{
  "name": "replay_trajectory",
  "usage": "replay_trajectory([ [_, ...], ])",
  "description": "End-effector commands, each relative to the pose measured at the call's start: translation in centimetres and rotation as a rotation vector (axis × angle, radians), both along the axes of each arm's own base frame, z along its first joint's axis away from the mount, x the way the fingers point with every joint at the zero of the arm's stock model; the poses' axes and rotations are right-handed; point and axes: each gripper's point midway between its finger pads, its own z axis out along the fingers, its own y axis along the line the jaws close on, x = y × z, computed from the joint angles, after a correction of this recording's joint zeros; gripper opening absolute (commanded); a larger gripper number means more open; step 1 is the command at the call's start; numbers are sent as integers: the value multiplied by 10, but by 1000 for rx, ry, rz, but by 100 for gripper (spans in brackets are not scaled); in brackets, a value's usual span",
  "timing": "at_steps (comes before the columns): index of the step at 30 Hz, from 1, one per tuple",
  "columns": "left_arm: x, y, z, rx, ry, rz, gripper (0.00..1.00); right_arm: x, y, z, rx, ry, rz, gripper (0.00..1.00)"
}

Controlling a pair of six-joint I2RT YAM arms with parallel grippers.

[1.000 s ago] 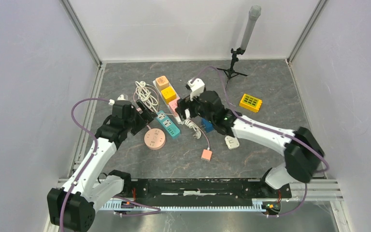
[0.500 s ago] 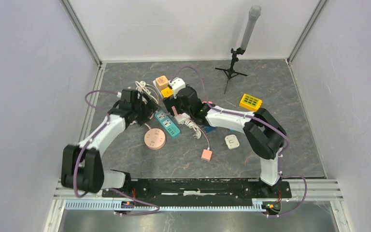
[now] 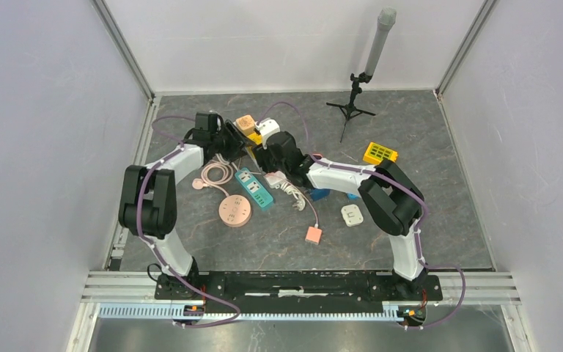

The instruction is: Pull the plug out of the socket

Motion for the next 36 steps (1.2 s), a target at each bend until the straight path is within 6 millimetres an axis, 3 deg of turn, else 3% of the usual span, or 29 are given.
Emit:
replay_trajectory([
  [1, 7, -13, -15, -14, 14, -57, 53, 6, -5, 16, 42, -36, -4, 42],
  [5, 3, -11, -34, 32, 55, -45, 43, 5, 0, 19, 45, -43, 38, 39],
  [8, -9, -1, -56, 117, 114, -28, 40, 4, 1, 15, 35, -43, 59, 61],
  [10, -18, 7, -73, 152, 155, -11, 40, 4, -2, 11, 19, -27, 37, 69],
  [13, -30, 14, -91, 186, 199, 3, 40, 9, -11, 9, 3, -7, -14, 74],
  [18, -40, 17, -107, 206, 241, -5, 40, 6, -10, 1, -3, 12, 12, 75],
  [21, -44, 19, -114, 216, 257, -5, 40, 6, -4, 6, 10, -2, 47, 55],
  [26, -54, 25, -124, 241, 302, 9, 40, 10, 8, 34, 57, -72, 95, 2],
  [31, -62, 22, -130, 245, 336, 0, 41, 15, 12, 65, 100, -136, 93, 0],
  [36, -67, 26, -134, 271, 356, 4, 41, 14, 20, 90, 282, -86, 117, 0],
])
